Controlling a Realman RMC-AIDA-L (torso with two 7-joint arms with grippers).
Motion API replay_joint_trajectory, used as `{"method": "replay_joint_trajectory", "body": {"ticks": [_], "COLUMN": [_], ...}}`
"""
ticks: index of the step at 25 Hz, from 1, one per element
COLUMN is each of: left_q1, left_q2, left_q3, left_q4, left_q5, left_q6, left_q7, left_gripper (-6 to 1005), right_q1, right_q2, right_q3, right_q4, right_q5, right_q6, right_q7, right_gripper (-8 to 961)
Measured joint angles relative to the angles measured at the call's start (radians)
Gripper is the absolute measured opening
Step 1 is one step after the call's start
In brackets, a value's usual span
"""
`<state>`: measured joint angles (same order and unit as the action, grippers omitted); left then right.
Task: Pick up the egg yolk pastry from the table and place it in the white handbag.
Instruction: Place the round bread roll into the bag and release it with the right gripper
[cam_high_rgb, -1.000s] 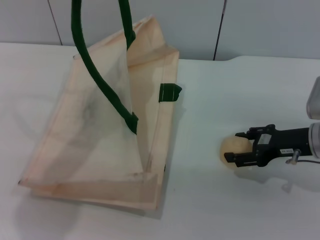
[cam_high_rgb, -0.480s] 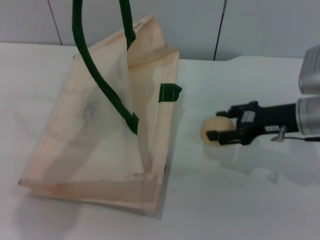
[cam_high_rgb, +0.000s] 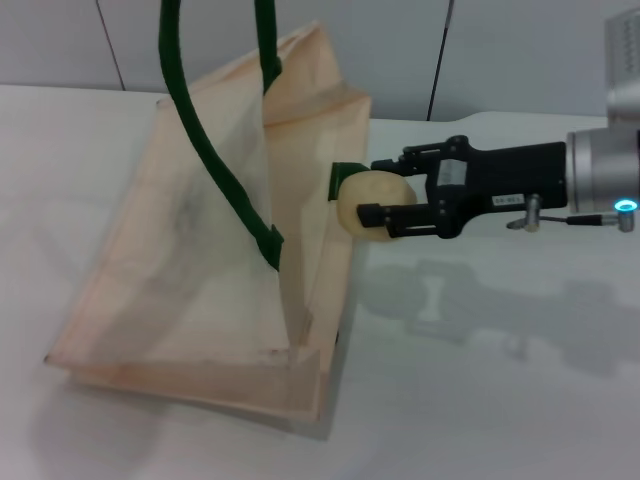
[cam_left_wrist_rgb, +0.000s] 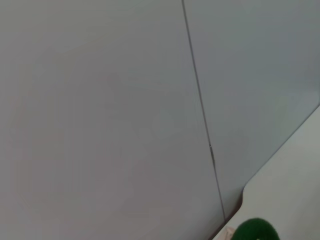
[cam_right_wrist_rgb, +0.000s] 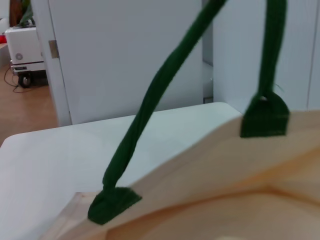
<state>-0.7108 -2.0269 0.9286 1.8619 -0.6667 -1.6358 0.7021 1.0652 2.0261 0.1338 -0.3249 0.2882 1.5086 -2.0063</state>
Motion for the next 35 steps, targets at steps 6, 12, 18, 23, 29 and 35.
{"method": "replay_joint_trajectory", "body": {"ticks": [6,12,18,23,29,35], "left_q1": [-0.003,-0.003,-0.007,-0.01,-0.01,-0.008], "left_q2": [-0.001,-0.001,-0.002,-0.003,-0.003,-0.003], "left_q3": [0.007,0.009,0.012,0.012,0.012,0.011], "left_q4": [0.0,0.005,0.01,0.01,0.01,0.009], "left_q5": [-0.006,-0.029,-0.033,-0.043,-0.052,-0.054], "left_q6": [-0.001,-0.001,-0.001,-0.001,-0.001,-0.001], "left_q7": [-0.001,-0.003,-0.005,-0.006,-0.006,-0.003], "left_gripper": [114,114,114,114,114,114], "right_q1": [0.004,0.023,0.028,0.029,0.029,0.029], "right_q2": [-0.001,-0.001,-0.002,-0.001,0.0,-0.001], "right_q3": [0.005,0.003,0.004,0.005,0.002,0.007], "right_q4": [0.056,0.153,0.209,0.217,0.227,0.264], "right_q5": [0.05,0.065,0.071,0.073,0.074,0.074], "right_q6": [-0.036,-0.131,-0.181,-0.202,-0.221,-0.312], "right_q7": [-0.058,-0.118,-0.162,-0.172,-0.188,-0.186], "right_gripper": [618,607,602,600,597,593]}}
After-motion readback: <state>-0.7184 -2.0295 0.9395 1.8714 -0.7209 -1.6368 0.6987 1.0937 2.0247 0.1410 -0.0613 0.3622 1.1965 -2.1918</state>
